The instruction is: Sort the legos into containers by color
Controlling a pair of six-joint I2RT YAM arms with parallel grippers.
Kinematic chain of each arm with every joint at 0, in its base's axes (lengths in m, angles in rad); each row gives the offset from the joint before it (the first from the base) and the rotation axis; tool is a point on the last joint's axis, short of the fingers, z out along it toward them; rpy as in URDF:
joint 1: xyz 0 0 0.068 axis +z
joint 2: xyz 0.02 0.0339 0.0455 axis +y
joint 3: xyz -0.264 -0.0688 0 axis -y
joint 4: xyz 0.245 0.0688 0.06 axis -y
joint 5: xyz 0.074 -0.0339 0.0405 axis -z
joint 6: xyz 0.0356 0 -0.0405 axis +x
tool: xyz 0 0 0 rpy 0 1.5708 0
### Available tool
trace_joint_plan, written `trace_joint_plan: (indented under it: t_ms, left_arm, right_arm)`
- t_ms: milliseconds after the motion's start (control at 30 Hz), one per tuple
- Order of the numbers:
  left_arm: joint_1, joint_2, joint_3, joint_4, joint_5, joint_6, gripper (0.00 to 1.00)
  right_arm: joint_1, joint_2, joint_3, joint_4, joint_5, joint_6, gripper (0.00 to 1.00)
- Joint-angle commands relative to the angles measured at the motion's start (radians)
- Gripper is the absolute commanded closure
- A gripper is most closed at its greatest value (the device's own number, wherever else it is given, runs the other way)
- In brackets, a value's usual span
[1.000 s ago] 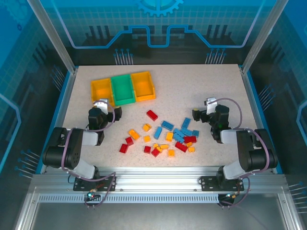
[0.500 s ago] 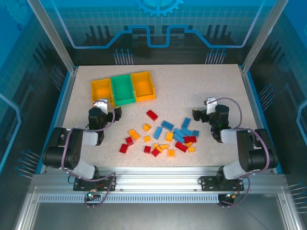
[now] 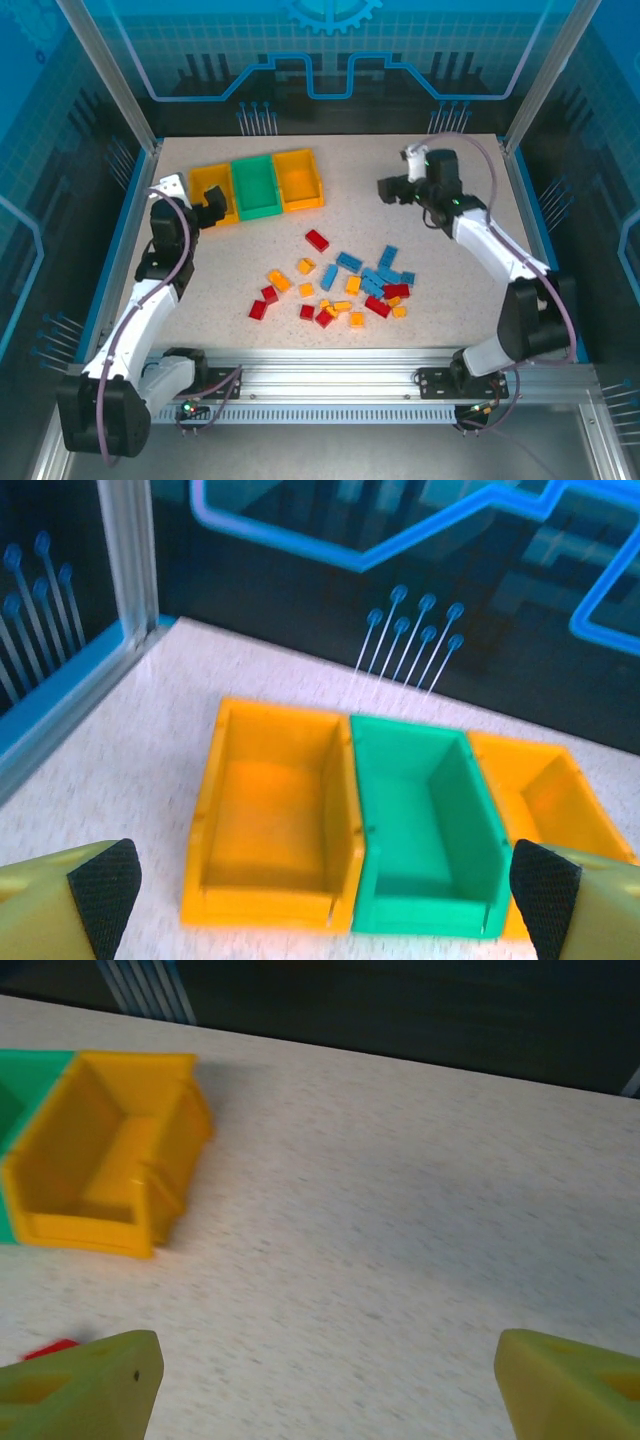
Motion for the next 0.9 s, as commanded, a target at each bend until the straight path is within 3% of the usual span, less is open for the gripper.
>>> trace_joint_plan:
  t_ms: [0,300,467,633,867]
  left_arm:
    - [0.013,0.009,0.040,-0.267,-0.045,-0.114,0.01]
    - [0.023,0.037,0.047,-0.369,-0.012,-0.193,0.01]
    - [0.026,0.039,0.039,-0.385,0.013,-0.204,0.01]
    - [0.025,0.041,0.025,-0.397,0.042,-0.220,0.01]
    - [0.026,0.026,-0.004,-0.415,0.068,-0.255,0.01]
  right_arm:
    - [0.074,0.145,0.181,-0.275,0.012,0.066,0.15]
    - [0.188,0.580,0.660,-0.478,0.000,0.186,0.24]
    - [0.225,0.684,0.770,-0.454,-0.017,0.220,0.25]
    - [0.250,0.838,0.954,-0.540,0.012,0.222,0.27]
    - [0.253,0.967,1.095,-0.577,0.043,0.260,0.36]
